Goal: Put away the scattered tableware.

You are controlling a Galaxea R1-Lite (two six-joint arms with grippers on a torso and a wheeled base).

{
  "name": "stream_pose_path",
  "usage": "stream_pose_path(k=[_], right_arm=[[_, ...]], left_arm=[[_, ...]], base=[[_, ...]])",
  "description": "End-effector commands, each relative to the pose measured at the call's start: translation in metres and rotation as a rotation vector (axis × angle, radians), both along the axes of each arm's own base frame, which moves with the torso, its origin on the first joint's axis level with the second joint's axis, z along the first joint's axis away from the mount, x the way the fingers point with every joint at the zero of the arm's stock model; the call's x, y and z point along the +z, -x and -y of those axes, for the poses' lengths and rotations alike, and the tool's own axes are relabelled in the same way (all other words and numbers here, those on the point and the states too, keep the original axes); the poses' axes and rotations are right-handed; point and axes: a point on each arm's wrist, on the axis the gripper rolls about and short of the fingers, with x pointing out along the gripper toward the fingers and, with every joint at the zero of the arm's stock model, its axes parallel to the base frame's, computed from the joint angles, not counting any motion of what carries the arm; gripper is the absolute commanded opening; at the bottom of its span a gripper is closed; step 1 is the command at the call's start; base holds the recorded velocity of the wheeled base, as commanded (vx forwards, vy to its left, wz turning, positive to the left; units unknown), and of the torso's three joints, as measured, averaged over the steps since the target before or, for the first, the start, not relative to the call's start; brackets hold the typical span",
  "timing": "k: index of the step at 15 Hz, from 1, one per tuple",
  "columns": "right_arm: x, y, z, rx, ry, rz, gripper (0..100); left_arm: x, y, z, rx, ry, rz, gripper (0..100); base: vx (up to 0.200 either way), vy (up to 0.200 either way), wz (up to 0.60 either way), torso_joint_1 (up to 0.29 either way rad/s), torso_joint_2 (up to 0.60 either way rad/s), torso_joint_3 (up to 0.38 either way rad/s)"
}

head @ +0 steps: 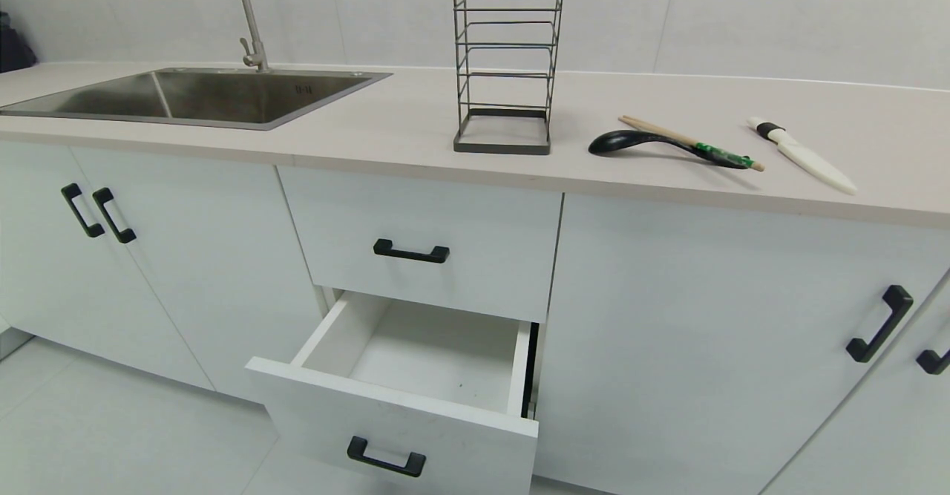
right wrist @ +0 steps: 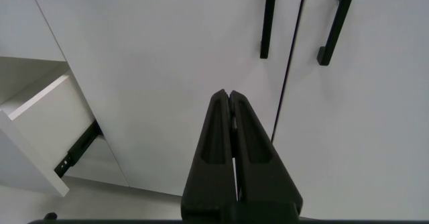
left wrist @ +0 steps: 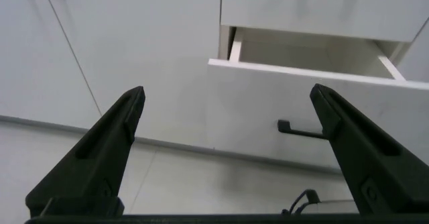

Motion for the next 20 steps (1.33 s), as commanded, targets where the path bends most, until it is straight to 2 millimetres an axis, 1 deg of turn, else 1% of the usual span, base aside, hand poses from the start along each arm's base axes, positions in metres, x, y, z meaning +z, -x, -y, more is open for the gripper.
stream_pose_path(k=[1, 8, 12, 16, 20], right_arm=[[0.0, -0.0001, 0.0, 0.0, -0.001, -0.001, 0], [0.0, -0.0001, 0.0, 0.0, -0.001, -0.001, 0], [0.0, -0.0001, 0.0, 0.0, -0.001, -0.001, 0], [0.0, -0.0001, 0.0, 0.0, -0.001, -0.001, 0], [0.0, -0.0001, 0.0, 0.0, -0.001, -0.001, 0]], left_arm=[[-0.0039, -0.0003, -0.0001, 0.003, -0.006, -0.037, 100], [-0.0037, -0.0005, 0.0, -0.001, -0.014, -0.029, 100], [-0.0037, -0.0005, 0.0, -0.001, -0.014, -0.029, 100], [-0.0037, -0.0005, 0.0, 0.0, -0.014, -0.029, 100], [-0.0037, -0.0005, 0.0, 0.002, -0.014, -0.029, 100]], base=[[0.0, 0.0, 0.0, 0.0, 0.0, 0.0], [0.0, 0.0, 0.0, 0.0, 0.0, 0.0], [0.0, 0.0, 0.0, 0.106, -0.24, -0.222], [0.0, 0.0, 0.0, 0.087, -0.51, -0.275], [0.0, 0.0, 0.0, 0.265, -0.47, -0.267]])
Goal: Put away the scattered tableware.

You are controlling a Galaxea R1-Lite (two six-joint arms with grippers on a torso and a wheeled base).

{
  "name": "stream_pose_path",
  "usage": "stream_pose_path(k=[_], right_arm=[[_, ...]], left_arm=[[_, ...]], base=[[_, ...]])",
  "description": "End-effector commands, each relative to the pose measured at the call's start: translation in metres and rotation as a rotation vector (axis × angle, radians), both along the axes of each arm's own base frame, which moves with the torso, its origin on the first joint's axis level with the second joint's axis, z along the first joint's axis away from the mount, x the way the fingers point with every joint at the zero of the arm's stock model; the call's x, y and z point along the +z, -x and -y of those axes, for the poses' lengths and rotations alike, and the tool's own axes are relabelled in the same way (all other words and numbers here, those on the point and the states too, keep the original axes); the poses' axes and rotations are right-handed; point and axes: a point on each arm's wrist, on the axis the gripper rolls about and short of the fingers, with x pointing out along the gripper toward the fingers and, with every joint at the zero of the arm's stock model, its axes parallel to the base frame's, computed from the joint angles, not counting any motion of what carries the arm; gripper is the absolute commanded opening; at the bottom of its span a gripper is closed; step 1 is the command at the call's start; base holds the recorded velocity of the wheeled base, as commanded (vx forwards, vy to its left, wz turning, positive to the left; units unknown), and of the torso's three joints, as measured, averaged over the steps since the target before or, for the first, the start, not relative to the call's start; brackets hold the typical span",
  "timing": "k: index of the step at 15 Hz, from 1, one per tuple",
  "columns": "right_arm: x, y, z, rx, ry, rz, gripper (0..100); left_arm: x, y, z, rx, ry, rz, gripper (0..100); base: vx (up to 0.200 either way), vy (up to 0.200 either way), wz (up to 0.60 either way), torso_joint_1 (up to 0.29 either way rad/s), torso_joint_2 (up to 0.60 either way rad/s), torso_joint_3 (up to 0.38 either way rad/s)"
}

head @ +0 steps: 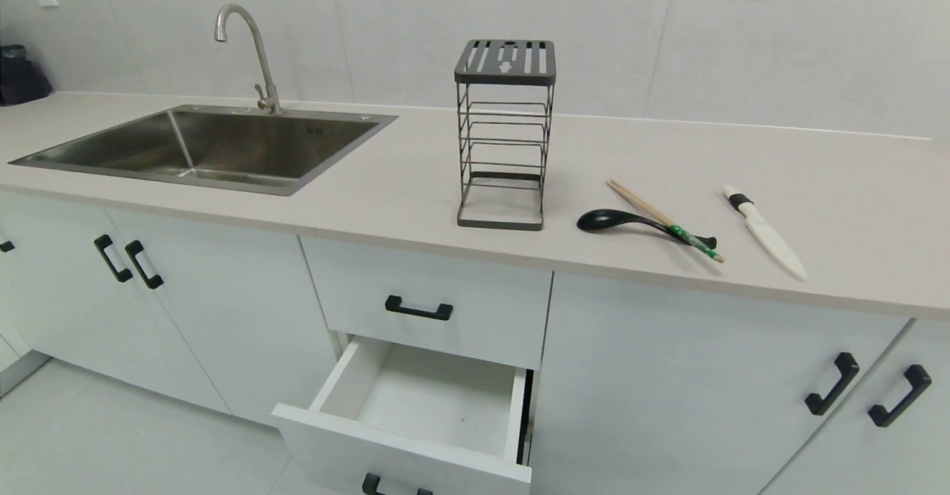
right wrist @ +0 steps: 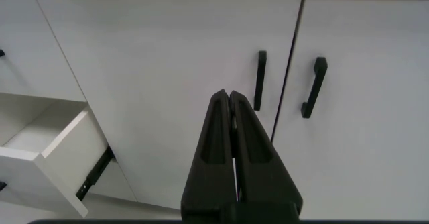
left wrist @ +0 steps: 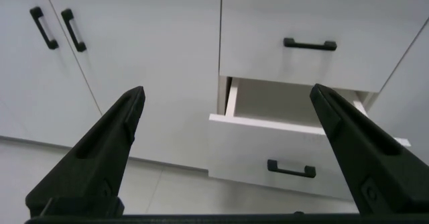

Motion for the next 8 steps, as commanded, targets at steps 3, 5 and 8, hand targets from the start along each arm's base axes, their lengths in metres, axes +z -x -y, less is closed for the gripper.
stream_pose_path(k=[3, 5, 8], right_arm=[[0.0002, -0.0001, 0.0, 0.0, 0.0, -0.001, 0], [0.0002, -0.0001, 0.0, 0.0, 0.0, -0.001, 0], [0.0002, -0.0001, 0.0, 0.0, 0.0, -0.001, 0]], left_arm=[[0.0001, -0.0001, 0.0, 0.0, 0.0, -0.001, 100], [0.0001, -0.0001, 0.0, 0.003, 0.0, -0.001, 100], [0.0002, -0.0001, 0.0, 0.004, 0.002, 0.0, 100]], base=[[0.0, 0.0, 0.0, 0.212, -0.48, -0.273], [0.0, 0.0, 0.0, 0.227, -0.48, -0.266], [0.0, -0.067, 0.0, 0.204, -0.44, -0.245]])
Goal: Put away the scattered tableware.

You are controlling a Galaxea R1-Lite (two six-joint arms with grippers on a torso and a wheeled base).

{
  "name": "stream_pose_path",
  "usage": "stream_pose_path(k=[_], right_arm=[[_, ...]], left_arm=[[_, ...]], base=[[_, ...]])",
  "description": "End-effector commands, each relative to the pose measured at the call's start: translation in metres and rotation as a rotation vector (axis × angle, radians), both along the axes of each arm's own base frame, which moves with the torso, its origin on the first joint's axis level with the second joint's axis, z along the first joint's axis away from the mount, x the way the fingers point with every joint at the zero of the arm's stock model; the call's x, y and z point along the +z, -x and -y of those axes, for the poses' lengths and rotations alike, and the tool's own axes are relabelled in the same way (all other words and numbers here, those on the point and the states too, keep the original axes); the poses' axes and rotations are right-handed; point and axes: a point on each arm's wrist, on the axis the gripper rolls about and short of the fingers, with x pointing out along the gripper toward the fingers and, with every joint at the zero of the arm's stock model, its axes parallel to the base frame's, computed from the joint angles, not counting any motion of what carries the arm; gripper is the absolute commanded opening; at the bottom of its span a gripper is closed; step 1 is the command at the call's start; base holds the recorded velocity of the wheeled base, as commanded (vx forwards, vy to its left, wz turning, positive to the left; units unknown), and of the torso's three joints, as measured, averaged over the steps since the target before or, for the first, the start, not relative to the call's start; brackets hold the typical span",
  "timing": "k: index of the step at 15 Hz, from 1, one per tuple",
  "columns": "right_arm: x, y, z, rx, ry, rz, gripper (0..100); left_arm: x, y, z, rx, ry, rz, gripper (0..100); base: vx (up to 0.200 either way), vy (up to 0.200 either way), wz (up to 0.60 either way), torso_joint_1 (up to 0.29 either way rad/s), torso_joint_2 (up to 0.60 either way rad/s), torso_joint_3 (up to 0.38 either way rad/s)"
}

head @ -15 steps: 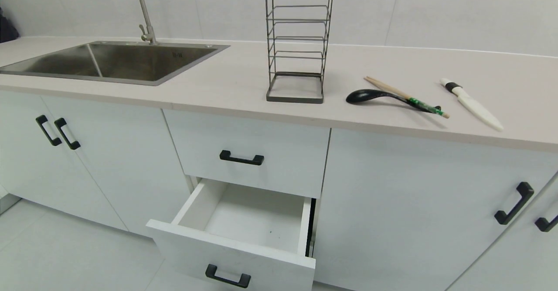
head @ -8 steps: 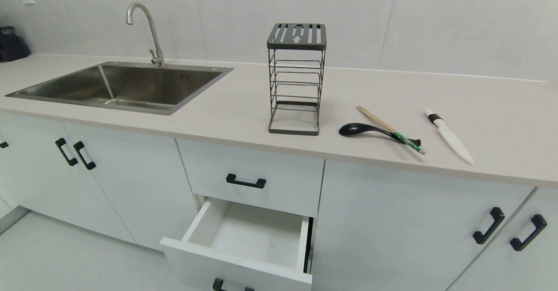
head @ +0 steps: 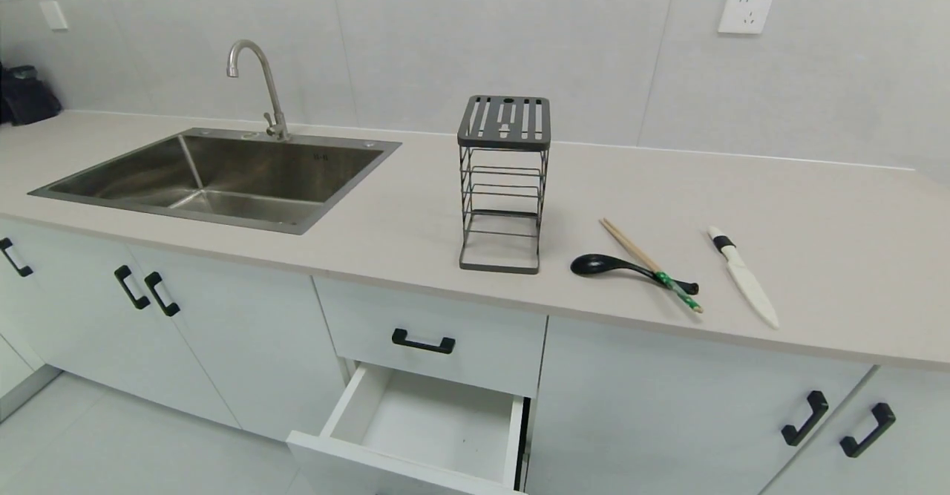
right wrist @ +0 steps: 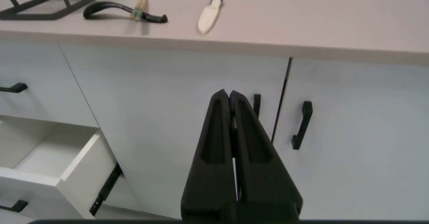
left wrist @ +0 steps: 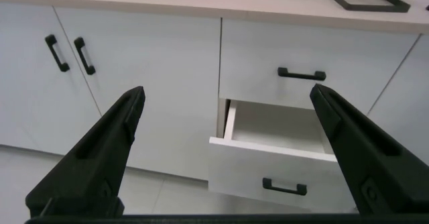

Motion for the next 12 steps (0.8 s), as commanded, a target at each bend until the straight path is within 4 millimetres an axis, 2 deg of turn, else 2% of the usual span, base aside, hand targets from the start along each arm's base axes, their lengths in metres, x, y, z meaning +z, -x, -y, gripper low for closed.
stream_pose_path(k=[1, 3, 9, 12], right_arm=[[-0.0002, -0.0001, 0.0, 0.0, 0.0, -0.002, 0], [-0.0002, -0.0001, 0.0, 0.0, 0.0, -0.002, 0], [-0.0002, -0.0001, 0.0, 0.0, 0.0, -0.002, 0], [-0.0002, -0.0001, 0.0, 0.0, 0.0, -0.002, 0]], left_arm=[[0.0001, -0.0001, 0.0, 0.0, 0.001, -0.001, 100], [0.0001, -0.0001, 0.0, -0.001, 0.001, -0.001, 100], [-0.0001, -0.0001, 0.0, -0.001, -0.001, -0.002, 100], [-0.0001, -0.0001, 0.0001, -0.003, -0.001, -0.002, 100]], base=[[0.0, -0.2, 0.0, 0.085, -0.2, -0.105], [0.0, -0.2, 0.0, 0.041, -0.09, -0.051], [0.0, 0.0, 0.0, 0.0, 0.0, 0.0], [0.0, 0.0, 0.6, 0.023, -0.05, -0.02]])
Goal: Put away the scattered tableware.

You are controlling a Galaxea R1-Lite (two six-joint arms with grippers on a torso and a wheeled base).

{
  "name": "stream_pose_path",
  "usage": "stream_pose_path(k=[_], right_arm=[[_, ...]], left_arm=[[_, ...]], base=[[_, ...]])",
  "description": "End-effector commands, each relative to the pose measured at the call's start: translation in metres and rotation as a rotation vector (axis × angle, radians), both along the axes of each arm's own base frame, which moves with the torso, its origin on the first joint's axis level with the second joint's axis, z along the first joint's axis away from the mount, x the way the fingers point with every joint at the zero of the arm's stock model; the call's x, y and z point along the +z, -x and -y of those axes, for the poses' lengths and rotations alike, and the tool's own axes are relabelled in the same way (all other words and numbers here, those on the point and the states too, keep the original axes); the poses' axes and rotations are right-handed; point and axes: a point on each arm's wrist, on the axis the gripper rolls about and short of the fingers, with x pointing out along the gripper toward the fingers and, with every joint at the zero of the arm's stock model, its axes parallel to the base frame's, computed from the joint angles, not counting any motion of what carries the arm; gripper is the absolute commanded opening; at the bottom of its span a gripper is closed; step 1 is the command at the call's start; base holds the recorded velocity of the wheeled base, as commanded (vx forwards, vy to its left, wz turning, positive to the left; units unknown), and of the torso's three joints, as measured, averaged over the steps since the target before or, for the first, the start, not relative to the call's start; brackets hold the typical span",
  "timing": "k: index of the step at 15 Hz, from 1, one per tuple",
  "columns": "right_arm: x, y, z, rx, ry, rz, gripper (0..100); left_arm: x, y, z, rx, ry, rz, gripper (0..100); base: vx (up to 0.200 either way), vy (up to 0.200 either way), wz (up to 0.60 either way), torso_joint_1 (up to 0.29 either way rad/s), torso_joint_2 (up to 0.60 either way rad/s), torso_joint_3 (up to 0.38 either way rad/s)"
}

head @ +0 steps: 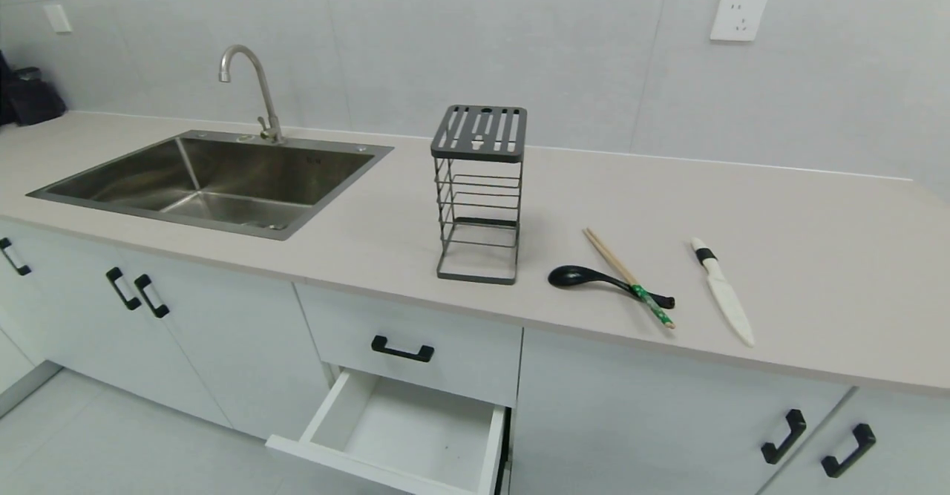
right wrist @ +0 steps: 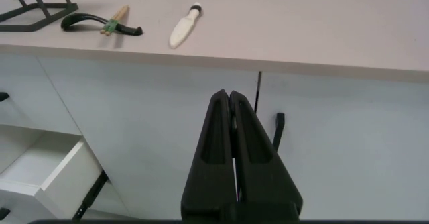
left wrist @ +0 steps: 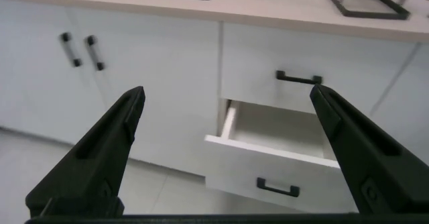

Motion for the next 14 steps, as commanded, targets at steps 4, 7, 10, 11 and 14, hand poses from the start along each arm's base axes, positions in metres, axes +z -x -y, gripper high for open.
stream_pose_path(k=[4, 7, 10, 11, 14], right_arm=[[-0.0002, -0.0001, 0.0, 0.0, 0.002, -0.003, 0], [-0.0002, -0.0001, 0.0, 0.0, 0.0, -0.003, 0], [-0.0004, -0.0001, 0.0, 0.0, -0.001, -0.005, 0], [-0.0004, -0.0001, 0.0, -0.001, 0.0, -0.005, 0], [-0.0002, -0.0001, 0.0, 0.0, 0.0, -0.003, 0]], left_arm=[[0.0001, -0.0001, 0.0, 0.001, 0.0, 0.0, 100], [0.0001, -0.0001, 0.0, 0.001, 0.0, 0.0, 100], [0.0001, -0.0001, 0.0, 0.005, 0.0, 0.0, 100], [0.0001, -0.0001, 0.0, 0.001, 0.0, 0.0, 100], [0.0001, -0.0001, 0.0, 0.001, 0.0, 0.0, 100]], base=[[0.0, 0.0, 0.45, 0.199, -0.42, -0.221], [0.0, 0.0, 0.0, 0.163, -0.36, -0.186], [0.0, 0.0, -0.2, 0.038, -0.07, -0.043], [0.0, 0.0, -0.6, 0.012, -0.02, -0.002], [0.0, 0.0, -0.2, -0.001, -0.01, 0.001]])
